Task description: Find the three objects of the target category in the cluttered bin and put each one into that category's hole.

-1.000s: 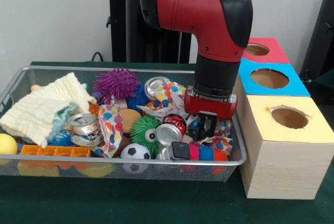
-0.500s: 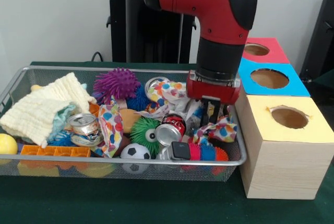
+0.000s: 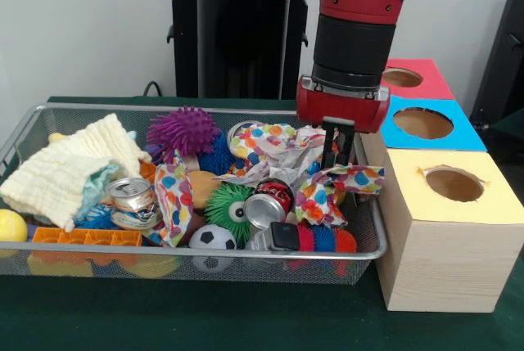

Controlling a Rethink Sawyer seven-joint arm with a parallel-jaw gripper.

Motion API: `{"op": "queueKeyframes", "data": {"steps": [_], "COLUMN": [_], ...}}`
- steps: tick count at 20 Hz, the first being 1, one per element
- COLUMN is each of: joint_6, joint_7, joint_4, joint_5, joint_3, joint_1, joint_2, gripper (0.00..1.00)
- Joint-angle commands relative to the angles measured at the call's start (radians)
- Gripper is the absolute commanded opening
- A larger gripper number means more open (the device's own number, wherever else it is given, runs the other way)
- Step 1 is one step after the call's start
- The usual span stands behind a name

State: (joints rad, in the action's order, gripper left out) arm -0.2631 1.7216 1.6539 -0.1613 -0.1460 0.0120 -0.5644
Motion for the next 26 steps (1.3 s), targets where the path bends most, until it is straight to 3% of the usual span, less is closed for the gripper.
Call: {"op": "queueKeyframes", "data": {"steps": [1,12,20,26], "joint_6": [-0.04,-0.017,-0.069,-0.031], "joint_7": [0.105,0.097,-0.012,-0.001], "joint_4": [0.04,0.049,0.126,0.146], "joint_5": [0.04,0.047,0.126,0.181], "joint_3": [0.044,0.058,0.056,0.089], "joint_1": [0.034,0.052,0.197,0.27], "joint_2": [0.018,0.02,-0.13,-0.113], "gripper": [0.0,0.0,0.0,0.0]}}
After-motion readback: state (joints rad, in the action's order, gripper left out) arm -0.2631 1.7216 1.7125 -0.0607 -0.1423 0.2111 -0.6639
